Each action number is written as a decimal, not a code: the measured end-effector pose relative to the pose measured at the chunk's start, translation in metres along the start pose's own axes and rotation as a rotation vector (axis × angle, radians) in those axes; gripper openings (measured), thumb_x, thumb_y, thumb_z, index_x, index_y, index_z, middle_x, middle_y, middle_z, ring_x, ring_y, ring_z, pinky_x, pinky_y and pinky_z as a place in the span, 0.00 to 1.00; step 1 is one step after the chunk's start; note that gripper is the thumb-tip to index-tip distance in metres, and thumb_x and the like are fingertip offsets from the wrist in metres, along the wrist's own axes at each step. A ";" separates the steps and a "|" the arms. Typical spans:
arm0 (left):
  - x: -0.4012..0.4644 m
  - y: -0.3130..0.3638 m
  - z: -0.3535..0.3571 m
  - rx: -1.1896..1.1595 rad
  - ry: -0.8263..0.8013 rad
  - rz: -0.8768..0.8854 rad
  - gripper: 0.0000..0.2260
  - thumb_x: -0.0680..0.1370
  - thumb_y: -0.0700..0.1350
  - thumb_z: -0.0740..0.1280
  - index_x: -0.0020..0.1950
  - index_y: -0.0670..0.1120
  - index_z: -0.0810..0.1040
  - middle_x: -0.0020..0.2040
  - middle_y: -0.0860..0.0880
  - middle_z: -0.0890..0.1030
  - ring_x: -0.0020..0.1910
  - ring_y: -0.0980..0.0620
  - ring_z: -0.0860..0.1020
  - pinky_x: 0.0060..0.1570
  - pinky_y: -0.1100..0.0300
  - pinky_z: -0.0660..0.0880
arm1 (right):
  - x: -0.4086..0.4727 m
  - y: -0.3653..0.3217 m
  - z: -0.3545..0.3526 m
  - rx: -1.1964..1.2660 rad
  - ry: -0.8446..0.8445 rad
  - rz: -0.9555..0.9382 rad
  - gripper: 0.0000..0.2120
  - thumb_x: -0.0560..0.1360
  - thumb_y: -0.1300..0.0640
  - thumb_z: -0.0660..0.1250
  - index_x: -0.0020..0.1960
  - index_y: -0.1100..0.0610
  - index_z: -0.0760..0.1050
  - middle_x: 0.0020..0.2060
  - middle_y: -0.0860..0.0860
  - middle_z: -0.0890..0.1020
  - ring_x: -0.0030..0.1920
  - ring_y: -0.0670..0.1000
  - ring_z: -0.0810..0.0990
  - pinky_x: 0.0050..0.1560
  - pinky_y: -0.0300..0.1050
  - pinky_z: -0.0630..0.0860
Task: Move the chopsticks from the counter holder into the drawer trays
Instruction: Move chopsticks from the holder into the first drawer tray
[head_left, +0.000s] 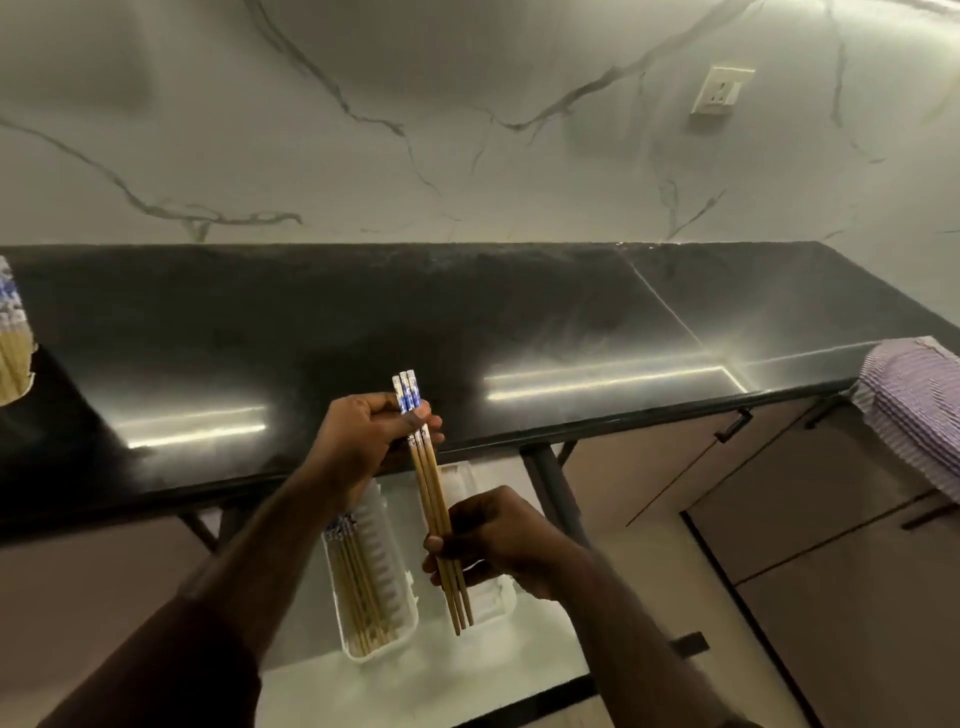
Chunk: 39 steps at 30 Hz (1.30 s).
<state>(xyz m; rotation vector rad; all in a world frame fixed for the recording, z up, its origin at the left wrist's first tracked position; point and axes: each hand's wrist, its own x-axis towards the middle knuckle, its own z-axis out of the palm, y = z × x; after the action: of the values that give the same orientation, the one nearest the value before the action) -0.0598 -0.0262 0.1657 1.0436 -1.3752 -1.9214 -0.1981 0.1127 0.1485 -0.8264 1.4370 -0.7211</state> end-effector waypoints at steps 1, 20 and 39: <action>0.000 -0.010 -0.003 -0.007 0.024 -0.014 0.08 0.77 0.40 0.68 0.55 0.41 0.79 0.46 0.42 0.86 0.46 0.46 0.86 0.39 0.58 0.82 | 0.005 0.005 -0.001 -0.016 -0.031 0.022 0.08 0.77 0.60 0.69 0.55 0.61 0.80 0.45 0.55 0.86 0.47 0.53 0.86 0.53 0.50 0.82; -0.007 -0.161 -0.051 -0.071 0.068 -0.445 0.07 0.75 0.35 0.70 0.52 0.35 0.81 0.46 0.38 0.85 0.46 0.42 0.85 0.40 0.57 0.82 | 0.084 0.074 0.010 -0.172 -0.156 0.429 0.12 0.73 0.62 0.73 0.53 0.69 0.80 0.46 0.62 0.86 0.41 0.55 0.86 0.39 0.45 0.83; 0.074 -0.214 -0.067 0.129 0.403 -0.527 0.04 0.76 0.37 0.68 0.47 0.45 0.81 0.45 0.44 0.84 0.43 0.48 0.84 0.40 0.55 0.81 | 0.193 0.106 0.053 -0.473 0.194 0.375 0.10 0.74 0.58 0.73 0.50 0.63 0.80 0.43 0.58 0.85 0.41 0.56 0.86 0.41 0.52 0.85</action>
<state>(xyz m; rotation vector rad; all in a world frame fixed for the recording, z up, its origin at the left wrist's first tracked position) -0.0434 -0.0500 -0.0687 1.8873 -1.0711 -1.8273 -0.1468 0.0121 -0.0480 -0.8223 1.9118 -0.1757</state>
